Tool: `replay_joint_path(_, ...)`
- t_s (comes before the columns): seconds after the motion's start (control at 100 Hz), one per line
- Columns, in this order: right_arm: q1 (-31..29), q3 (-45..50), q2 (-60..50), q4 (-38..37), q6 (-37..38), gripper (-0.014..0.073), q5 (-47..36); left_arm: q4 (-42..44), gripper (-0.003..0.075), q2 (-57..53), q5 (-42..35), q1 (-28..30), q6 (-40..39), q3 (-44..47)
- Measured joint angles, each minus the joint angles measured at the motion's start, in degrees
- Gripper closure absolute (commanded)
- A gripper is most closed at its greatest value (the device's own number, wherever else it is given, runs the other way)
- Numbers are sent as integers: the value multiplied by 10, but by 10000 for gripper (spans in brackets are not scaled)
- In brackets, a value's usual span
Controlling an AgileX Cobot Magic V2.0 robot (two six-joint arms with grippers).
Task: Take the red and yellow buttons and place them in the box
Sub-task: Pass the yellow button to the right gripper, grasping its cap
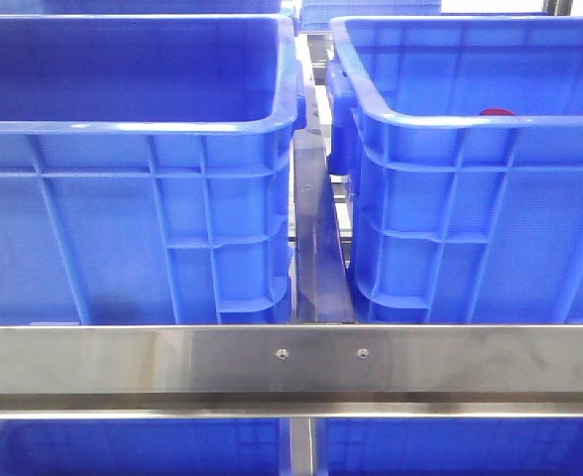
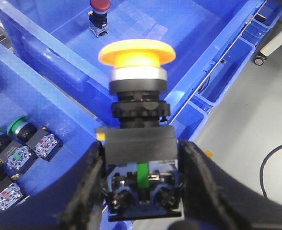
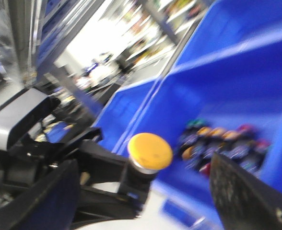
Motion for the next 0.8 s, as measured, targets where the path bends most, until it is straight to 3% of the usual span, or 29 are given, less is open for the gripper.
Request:
replay_joint_path(0.3, 0, -56, 136, -1, 70, 15, 91, 0, 739, 0, 0, 0, 0, 0)
replay_joint_path(0.6, 57, -97, 194, -1, 76, 18, 96, 0, 739, 0, 0, 0, 0, 0)
replay_joint_path(0.7, 74, -111, 204, -1, 76, 37, 96, 0, 739, 0, 0, 0, 0, 0)
replay_joint_path(0.8, 84, -118, 207, 0, 76, 109, 97, 0, 739, 0, 0, 0, 0, 0)
